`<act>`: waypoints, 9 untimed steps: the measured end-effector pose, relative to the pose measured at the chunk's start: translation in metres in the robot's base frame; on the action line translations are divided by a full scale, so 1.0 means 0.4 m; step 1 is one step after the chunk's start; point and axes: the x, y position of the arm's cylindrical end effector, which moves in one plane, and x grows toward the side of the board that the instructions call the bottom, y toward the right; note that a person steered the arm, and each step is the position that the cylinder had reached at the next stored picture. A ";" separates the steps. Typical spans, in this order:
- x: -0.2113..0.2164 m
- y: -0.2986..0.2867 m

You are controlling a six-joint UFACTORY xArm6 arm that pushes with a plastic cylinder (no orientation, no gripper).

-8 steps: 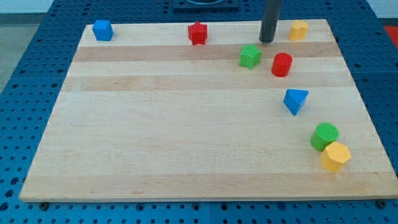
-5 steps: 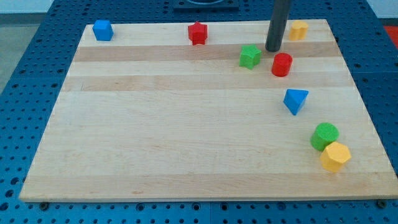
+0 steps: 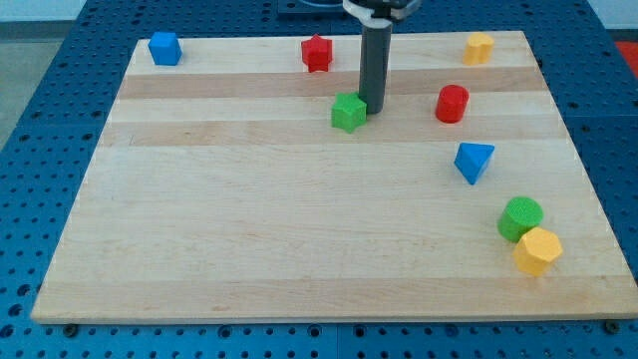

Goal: Push the green star to the left center of the board

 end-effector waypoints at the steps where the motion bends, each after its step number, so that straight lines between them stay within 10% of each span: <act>1: 0.031 -0.006; 9: 0.012 -0.230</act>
